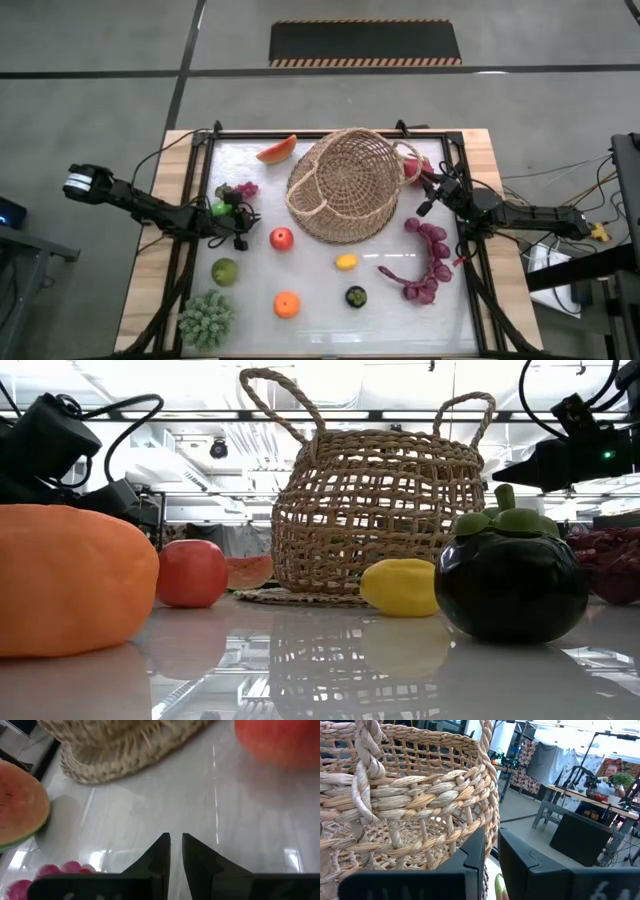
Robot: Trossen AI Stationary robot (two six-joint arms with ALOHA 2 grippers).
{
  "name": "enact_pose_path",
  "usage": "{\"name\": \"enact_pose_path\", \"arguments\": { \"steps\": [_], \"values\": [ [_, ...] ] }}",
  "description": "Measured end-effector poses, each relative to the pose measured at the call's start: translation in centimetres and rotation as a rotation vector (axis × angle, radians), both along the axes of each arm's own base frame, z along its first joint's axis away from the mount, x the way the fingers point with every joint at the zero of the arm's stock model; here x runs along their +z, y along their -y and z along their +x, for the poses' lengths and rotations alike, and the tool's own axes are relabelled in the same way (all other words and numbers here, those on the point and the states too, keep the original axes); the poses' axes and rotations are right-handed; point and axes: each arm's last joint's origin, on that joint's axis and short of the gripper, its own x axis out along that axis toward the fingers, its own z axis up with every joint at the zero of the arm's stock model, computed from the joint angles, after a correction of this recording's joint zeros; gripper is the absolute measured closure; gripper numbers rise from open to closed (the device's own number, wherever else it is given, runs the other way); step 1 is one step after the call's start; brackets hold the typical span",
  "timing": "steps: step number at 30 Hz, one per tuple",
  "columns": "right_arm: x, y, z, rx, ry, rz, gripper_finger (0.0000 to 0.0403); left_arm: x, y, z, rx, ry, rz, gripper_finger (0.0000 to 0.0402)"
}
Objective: Build produce basket
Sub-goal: Put the red watermelon into the brown basket
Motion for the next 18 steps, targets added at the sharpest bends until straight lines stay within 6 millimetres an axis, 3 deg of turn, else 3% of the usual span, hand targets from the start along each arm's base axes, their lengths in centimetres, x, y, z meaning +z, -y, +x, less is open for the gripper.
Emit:
{"name": "enact_pose_path", "arguments": {
  "steps": [9, 18],
  "values": [
    [0.0, 0.0, 0.0, 0.0, 0.0, 0.0, 0.036, 3.4, 0.0, -0.3, -0.001, 0.307, -0.057, 0.037],
    [0.0, 0.0, 0.0, 0.0, 0.0, 0.0, 0.036, 7.0, -0.3, -1.9, -0.001, 0.654, -0.122, 0.037]
  ]
}}
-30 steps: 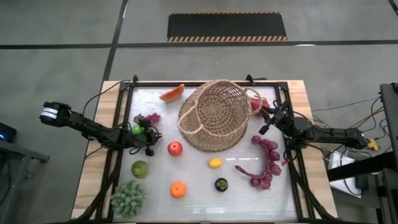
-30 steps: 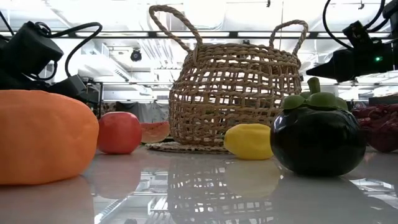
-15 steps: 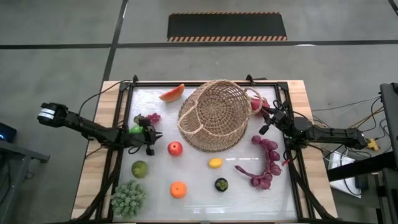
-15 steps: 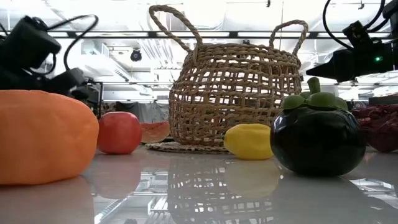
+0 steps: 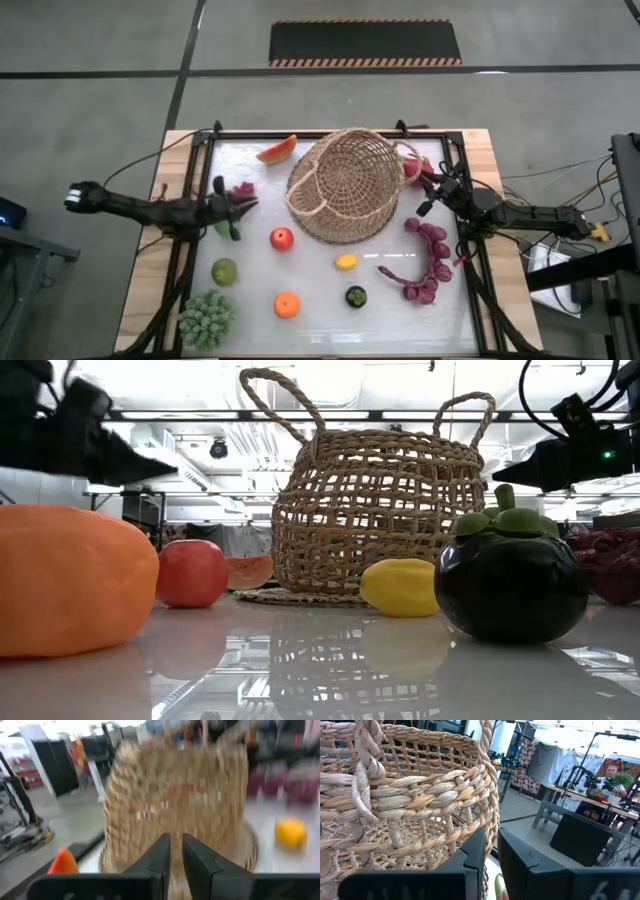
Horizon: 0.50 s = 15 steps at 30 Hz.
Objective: Build produce basket
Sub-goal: Put the red watermelon into the brown basket
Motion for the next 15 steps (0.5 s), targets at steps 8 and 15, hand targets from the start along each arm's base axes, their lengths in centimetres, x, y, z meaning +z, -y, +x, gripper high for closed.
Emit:
{"name": "enact_pose_path", "arguments": {
  "steps": [8, 15],
  "values": [
    [0.0, 0.0, 0.0, -0.001, 0.0, 0.0, 0.036, 1.3, -0.2, -1.0, 0.001, 0.148, -0.028, 0.037],
    [0.0, 0.0, 0.0, 0.0, 0.0, 0.0, 0.036, 1.4, -0.2, -1.1, 0.0, 0.159, -0.03, 0.037]
  ]
}}
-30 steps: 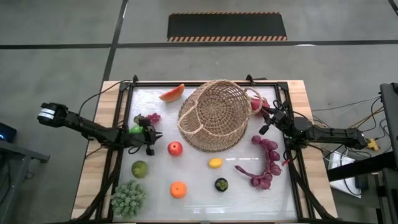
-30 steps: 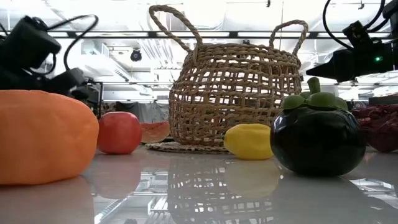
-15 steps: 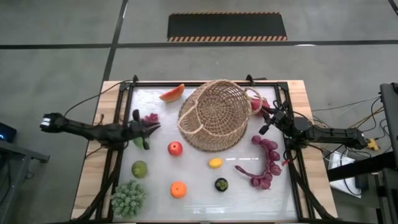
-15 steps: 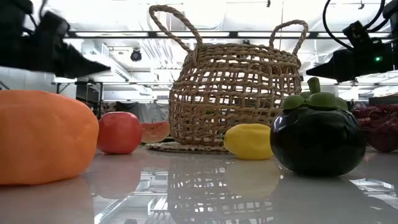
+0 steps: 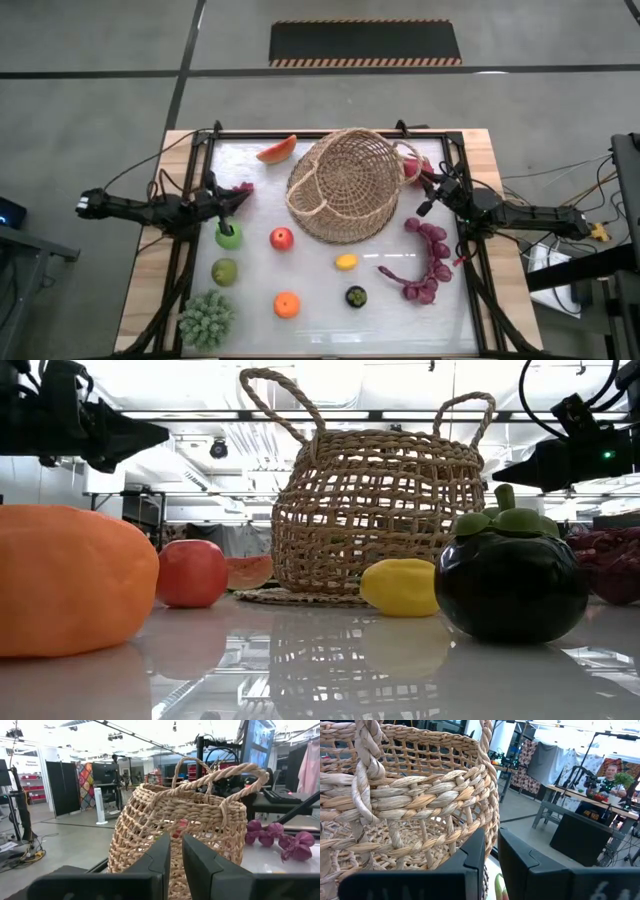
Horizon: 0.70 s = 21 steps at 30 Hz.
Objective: Build produce basket
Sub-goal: Put the red watermelon into the brown basket
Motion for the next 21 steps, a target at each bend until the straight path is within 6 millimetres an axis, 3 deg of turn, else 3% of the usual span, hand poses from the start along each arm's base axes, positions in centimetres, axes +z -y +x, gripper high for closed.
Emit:
{"name": "enact_pose_path", "arguments": {
  "steps": [18, 21],
  "values": [
    [0.02, 0.0, 0.0, -0.001, -0.067, -0.079, 0.036, -0.42, 0.07, 0.37, -0.001, -0.049, 0.009, 0.037],
    [0.02, 0.0, 0.0, -0.001, -0.067, -0.079, 0.036, -0.2, 0.09, 0.41, -0.011, 0.004, -0.072, 0.037]
  ]
}}
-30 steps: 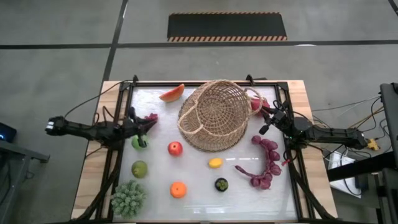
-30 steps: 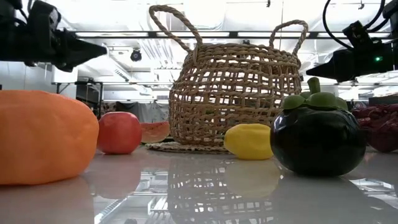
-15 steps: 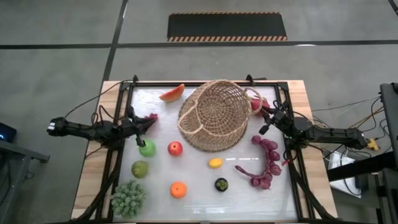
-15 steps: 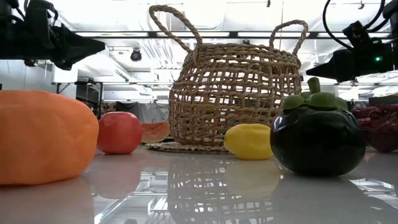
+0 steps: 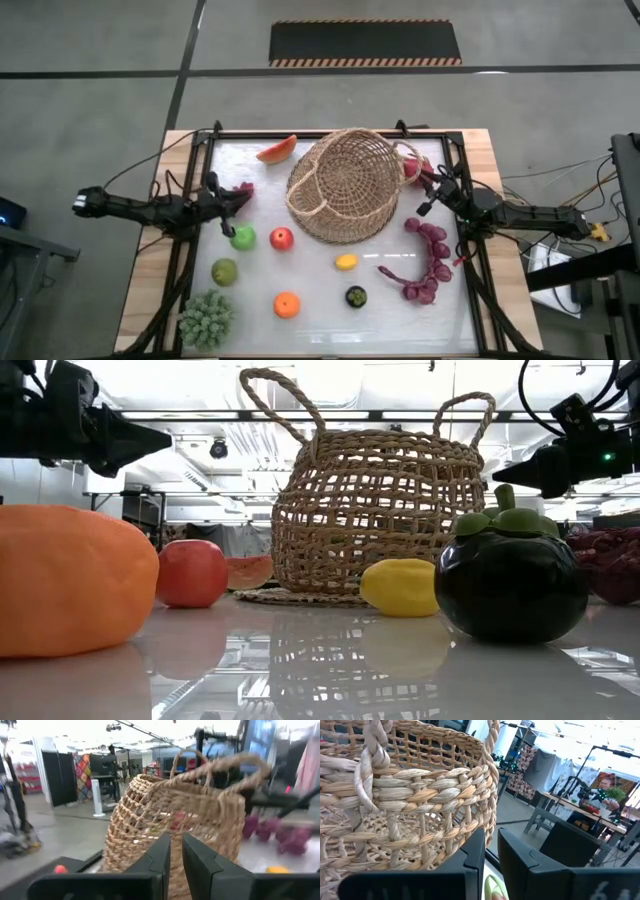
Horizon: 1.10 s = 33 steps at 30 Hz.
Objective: Build produce basket
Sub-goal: Put the red watermelon into the brown basket
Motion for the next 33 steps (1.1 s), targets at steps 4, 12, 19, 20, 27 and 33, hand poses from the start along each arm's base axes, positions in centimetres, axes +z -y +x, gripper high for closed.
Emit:
{"name": "enact_pose_path", "arguments": {
  "steps": [4, 12, 19, 20, 27, 33],
  "values": [
    [0.0, 0.0, 0.0, 0.008, 0.083, 0.095, 0.036, 1.7, 0.0, -0.3, -0.02, 0.207, -0.116, 0.037],
    [0.2, 0.0, 0.0, 0.009, 0.364, 0.393, 0.036, 3.9, -0.1, -0.9, -0.068, 0.383, -0.145, 0.037],
    [1.5, -0.1, -0.1, 0.062, 0.493, 0.42, 0.036, 4.8, -0.2, -1.5, -0.071, 0.491, -0.161, 0.037],
    [1.9, -0.1, -0.1, 0.084, 0.508, 0.412, 0.036, 4.9, -0.2, -1.5, -0.072, 0.498, -0.162, 0.037],
    [4.7, -0.4, -0.5, 0.188, 0.538, 0.366, 0.036, 5.0, -0.3, -1.7, -0.036, 0.517, -0.17, 0.037],
    [6.1, -0.4, -0.9, 0.193, 0.56, 0.339, 0.036, 5.1, -0.6, -1.8, 0.064, 0.536, -0.208, 0.037]
  ]
}}
